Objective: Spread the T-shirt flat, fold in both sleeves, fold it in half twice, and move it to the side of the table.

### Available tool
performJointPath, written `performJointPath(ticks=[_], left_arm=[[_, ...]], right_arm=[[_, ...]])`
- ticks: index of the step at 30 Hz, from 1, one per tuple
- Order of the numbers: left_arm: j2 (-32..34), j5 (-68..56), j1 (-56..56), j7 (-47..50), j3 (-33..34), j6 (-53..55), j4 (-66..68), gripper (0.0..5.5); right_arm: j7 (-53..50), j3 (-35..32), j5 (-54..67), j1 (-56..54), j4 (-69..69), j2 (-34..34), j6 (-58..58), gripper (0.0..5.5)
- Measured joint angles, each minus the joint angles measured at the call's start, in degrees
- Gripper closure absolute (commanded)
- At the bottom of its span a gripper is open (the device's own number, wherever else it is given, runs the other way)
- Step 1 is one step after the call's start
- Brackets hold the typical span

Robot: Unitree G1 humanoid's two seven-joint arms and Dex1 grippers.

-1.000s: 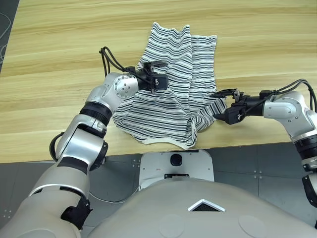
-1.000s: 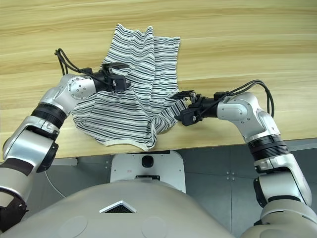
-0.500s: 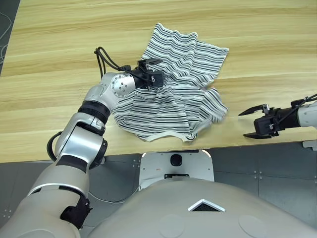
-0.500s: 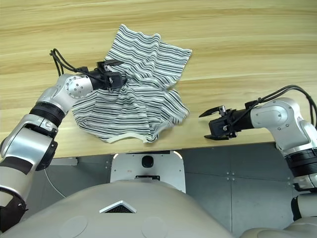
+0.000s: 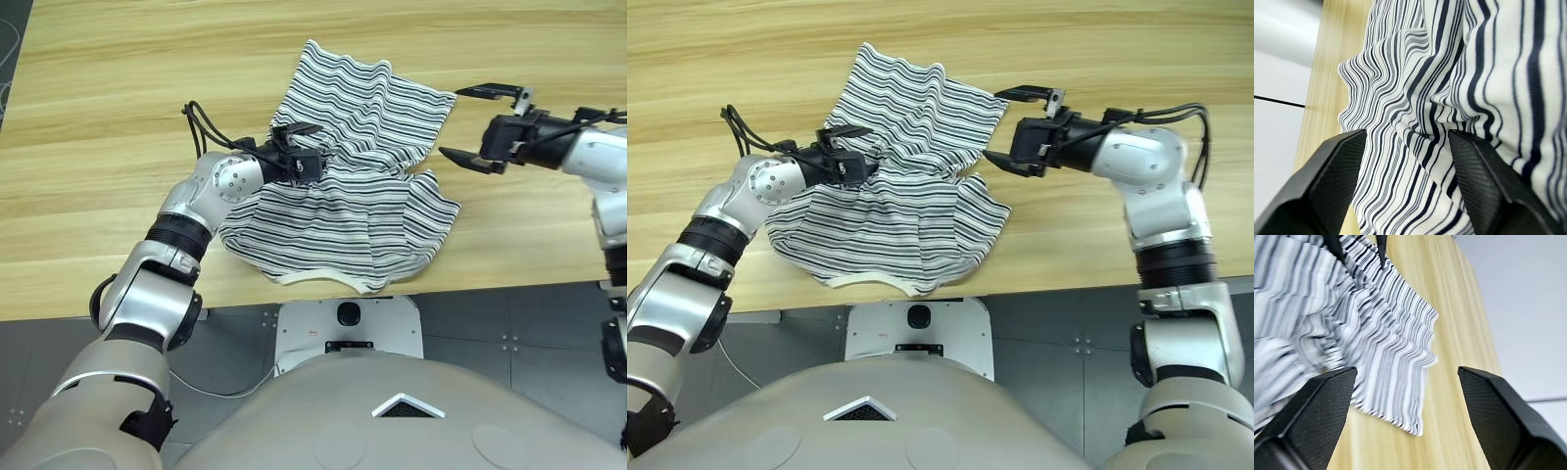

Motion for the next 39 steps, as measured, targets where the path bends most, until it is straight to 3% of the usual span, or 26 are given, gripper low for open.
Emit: performJointPath(ticks=[4, 9, 24, 29, 34, 37, 39], left_arm=[[2.2, 0.1, 5.5, -2.5, 1.3, 5.2, -11.6, 2.39], [2.7, 1.3, 6.6, 1.3, 4.2, 9.1, -15.5, 2.39], [2.5, 0.6, 12.5, 5.4, 8.8, 13.6, -28.0, 2.39], [2.2, 0.2, 13.9, 5.4, 9.4, 14.9, -29.0, 2.39], [0.0, 0.4, 13.6, 8.4, 10.8, 16.6, -27.8, 2.39], [-0.1, 0.1, 13.5, 9.9, 13.1, 17.8, -27.6, 2.39], [0.9, -1.3, 15.0, 9.7, 14.8, 18.3, -28.2, 2.39]], right_arm=[[-8.1, 2.6, -6.1, -3.3, 9.0, 6.6, 0.2, 1.69], [-12.5, 5.4, -9.4, -6.8, 20.6, 12.3, 0.0, 1.69], [-31.2, 15.0, -24.1, -24.9, 51.2, 19.3, 0.7, 1.69], [-41.8, 18.7, -29.3, -28.7, 54.5, 23.3, -1.2, 1.69], [-62.6, 19.4, -31.9, -29.8, 55.0, 23.9, -1.2, 1.69], [-63.3, 16.3, -28.7, -29.0, 51.2, 22.1, -7.0, 1.69], [-55.0, 14.6, -23.6, -25.3, 44.9, 20.6, -11.5, 1.69]])
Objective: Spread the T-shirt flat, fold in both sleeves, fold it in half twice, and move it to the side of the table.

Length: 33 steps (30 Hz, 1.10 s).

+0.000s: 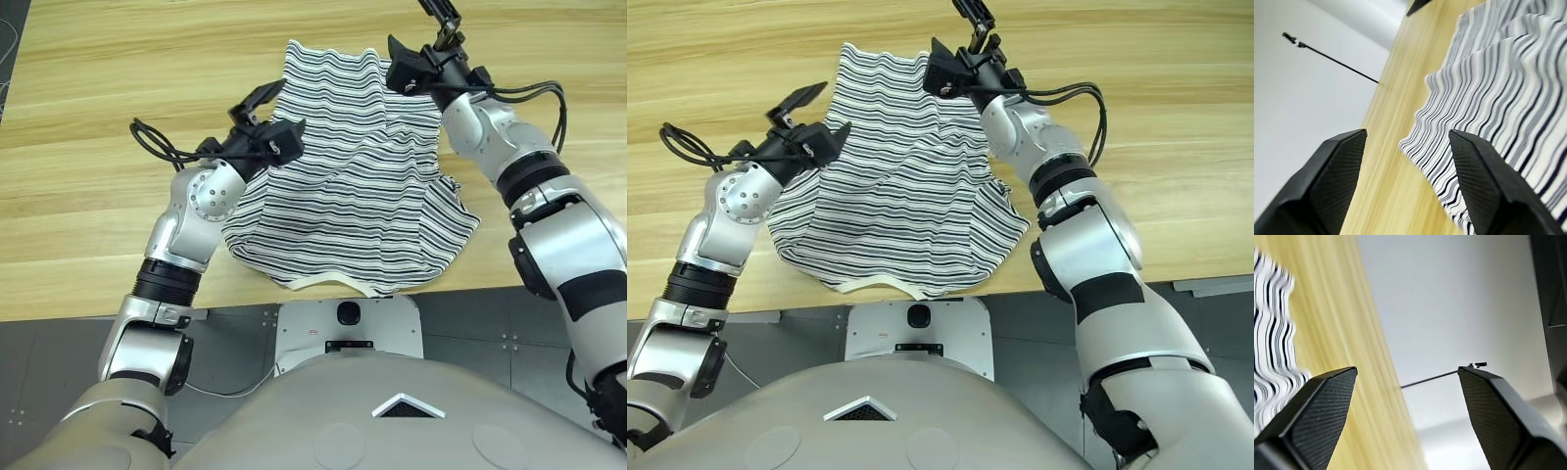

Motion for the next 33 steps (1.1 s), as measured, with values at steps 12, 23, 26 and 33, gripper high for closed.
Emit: performJointPath(ticks=[12, 23, 26, 33], left_arm=[[4.2, -13.5, 25.5, -2.2, 16.3, 5.4, -14.0, 2.39], [-12.3, -23.3, 33.2, 9.5, 24.5, 10.9, -14.1, 2.39], [-12.8, -23.3, 33.1, 9.5, 24.6, 10.5, -12.8, 2.39], [-14.9, -27.3, 33.3, 6.7, 22.1, 12.9, -10.8, 2.39]], right_arm=[[43.1, -6.1, 25.6, 39.6, -47.1, -23.4, 9.5, 1.69], [43.7, -8.6, 25.5, 47.8, -53.0, -21.7, 12.7, 1.69], [46.4, -10.0, 26.7, 49.4, -54.3, -23.3, 12.6, 1.69], [50.3, -15.2, 31.4, 52.1, -56.3, -25.9, 8.6, 1.69]])
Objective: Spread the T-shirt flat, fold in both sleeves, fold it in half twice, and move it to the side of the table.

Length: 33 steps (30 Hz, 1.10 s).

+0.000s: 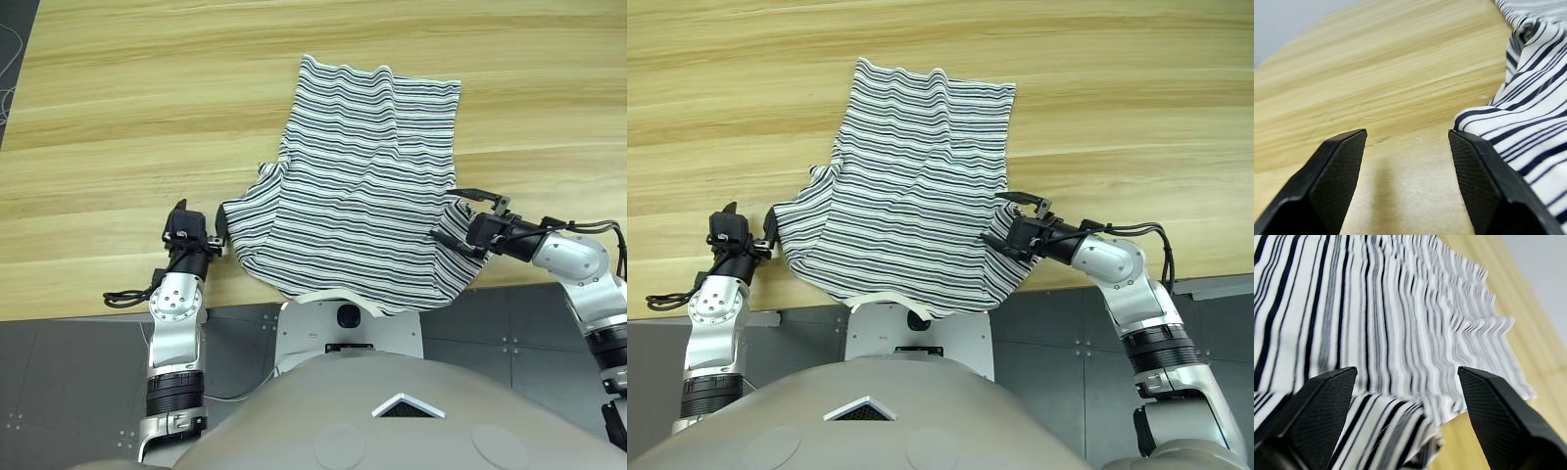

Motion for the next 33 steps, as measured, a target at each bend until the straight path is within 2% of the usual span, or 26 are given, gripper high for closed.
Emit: performJointPath(ticks=[4, 9, 15, 19, 23, 33], left_arm=[[-2.8, -9.6, 0.0, -2.6, 2.0, 6.7, -2.9, 2.39], [-4.9, -15.2, -0.4, -0.7, 6.3, 9.5, -6.1, 2.39], [-8.2, -20.7, 1.2, 0.5, 7.9, 11.6, -12.9, 2.39], [-9.0, -27.3, 1.8, -2.1, 6.1, 17.2, -16.4, 2.39], [-7.9, -28.5, 1.7, -2.9, 4.8, 22.5, -14.6, 2.39], [-7.1, -24.5, -1.8, -1.2, 6.2, 19.1, -7.7, 2.39]], right_arm=[[-2.9, -1.8, 0.8, -1.3, -0.2, 4.0, -2.3, 1.69], [-6.0, -4.5, 1.0, -3.8, -0.4, 7.0, -4.4, 1.69], [-6.9, -5.8, 0.9, -4.0, -0.5, 8.1, -4.9, 1.69], [-7.0, -5.8, 0.8, -4.0, -0.4, 8.8, -5.6, 1.69], [-7.1, -5.8, 0.7, -3.9, -0.5, 9.2, -5.7, 1.69], [-7.4, -5.7, 0.0, -3.3, -0.6, 10.3, -6.7, 1.69]])
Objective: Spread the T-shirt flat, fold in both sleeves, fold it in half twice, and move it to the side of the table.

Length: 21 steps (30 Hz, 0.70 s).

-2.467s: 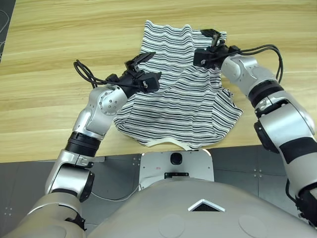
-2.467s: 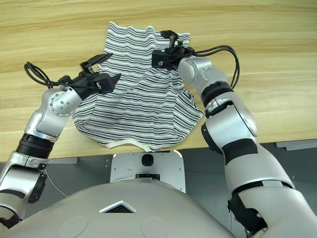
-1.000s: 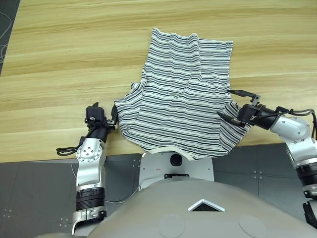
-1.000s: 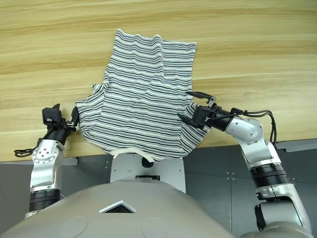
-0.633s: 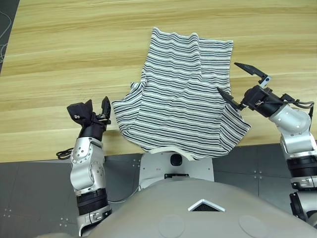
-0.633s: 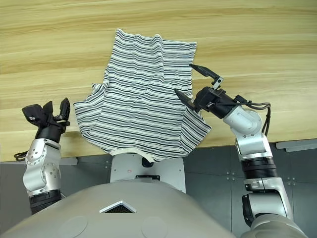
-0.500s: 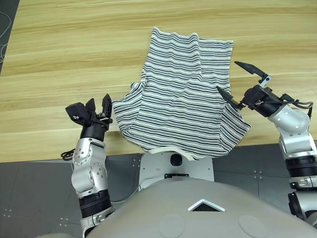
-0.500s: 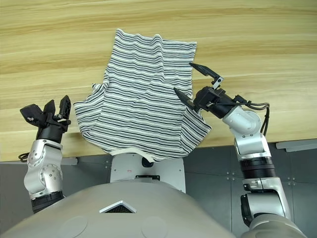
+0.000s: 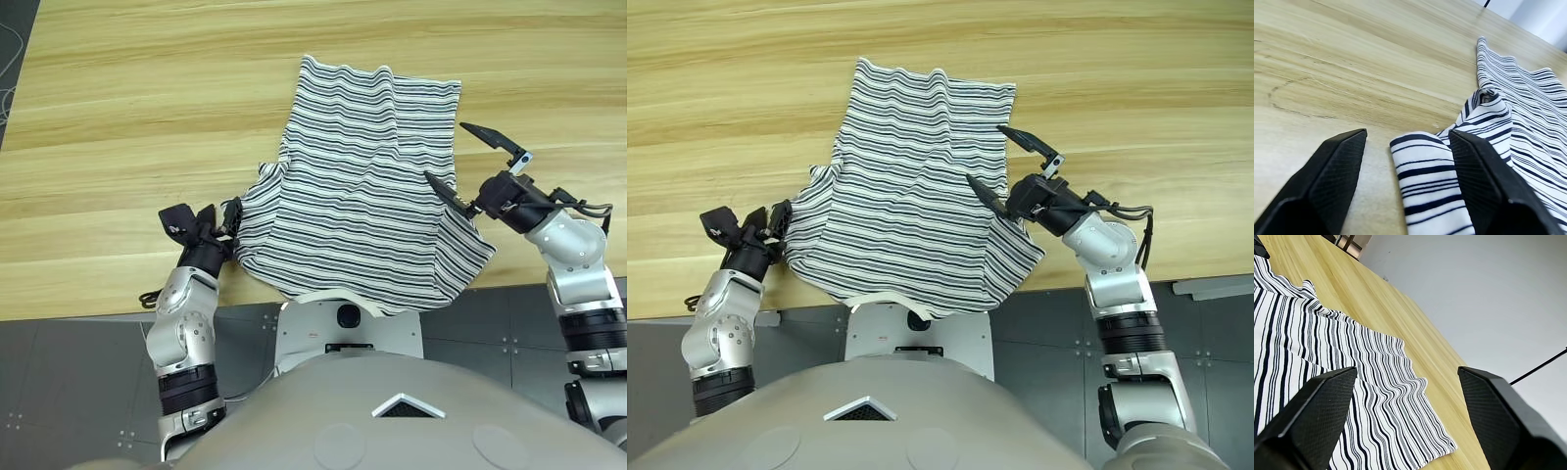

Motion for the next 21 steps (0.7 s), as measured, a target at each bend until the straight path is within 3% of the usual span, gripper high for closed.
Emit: performJointPath(ticks=[10, 21], left_arm=[[1.9, -0.3, 2.1, -2.7, -2.6, 4.3, -3.6, 2.39], [2.1, 0.0, 0.4, -2.1, -1.0, 3.3, -0.4, 4.15]], right_arm=[[-0.6, 0.9, -1.7, 0.4, 0.0, 0.8, -1.3, 1.69], [-1.0, 1.0, -1.7, 0.4, 0.2, 1.1, -1.8, 1.69]])
